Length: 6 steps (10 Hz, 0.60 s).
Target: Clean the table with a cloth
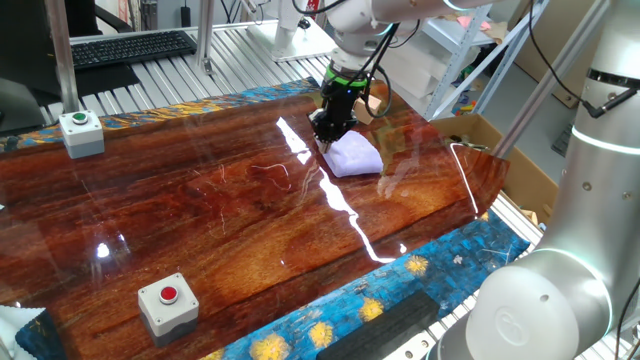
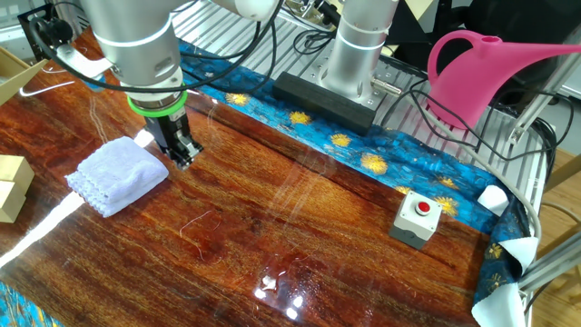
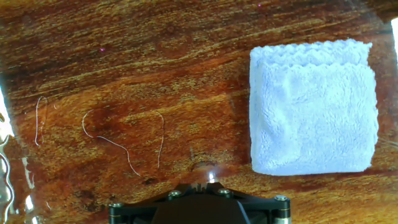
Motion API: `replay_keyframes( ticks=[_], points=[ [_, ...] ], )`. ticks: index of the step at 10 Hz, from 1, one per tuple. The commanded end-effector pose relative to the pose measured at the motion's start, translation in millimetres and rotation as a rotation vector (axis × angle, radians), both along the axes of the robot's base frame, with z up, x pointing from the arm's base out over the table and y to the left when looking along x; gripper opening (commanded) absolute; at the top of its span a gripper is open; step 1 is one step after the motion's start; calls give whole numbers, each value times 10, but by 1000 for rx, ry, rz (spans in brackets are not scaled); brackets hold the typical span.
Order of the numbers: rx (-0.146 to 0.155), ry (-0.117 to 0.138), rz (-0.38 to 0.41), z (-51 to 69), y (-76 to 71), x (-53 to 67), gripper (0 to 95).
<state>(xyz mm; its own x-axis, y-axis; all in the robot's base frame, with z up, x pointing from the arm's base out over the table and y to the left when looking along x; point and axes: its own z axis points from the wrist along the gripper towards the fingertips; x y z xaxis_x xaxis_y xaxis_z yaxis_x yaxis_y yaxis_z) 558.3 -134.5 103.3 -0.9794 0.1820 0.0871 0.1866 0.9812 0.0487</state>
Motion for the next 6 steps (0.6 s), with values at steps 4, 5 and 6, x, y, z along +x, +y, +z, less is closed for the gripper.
replay_keyframes(
  ticks=[4,5,6],
  points=[
    [-88,-9,27,-67,-48,77,570],
    [-115,-9,8,-126,-70,123,570],
    [-123,-11,-2,-175,-88,159,950]
  ],
)
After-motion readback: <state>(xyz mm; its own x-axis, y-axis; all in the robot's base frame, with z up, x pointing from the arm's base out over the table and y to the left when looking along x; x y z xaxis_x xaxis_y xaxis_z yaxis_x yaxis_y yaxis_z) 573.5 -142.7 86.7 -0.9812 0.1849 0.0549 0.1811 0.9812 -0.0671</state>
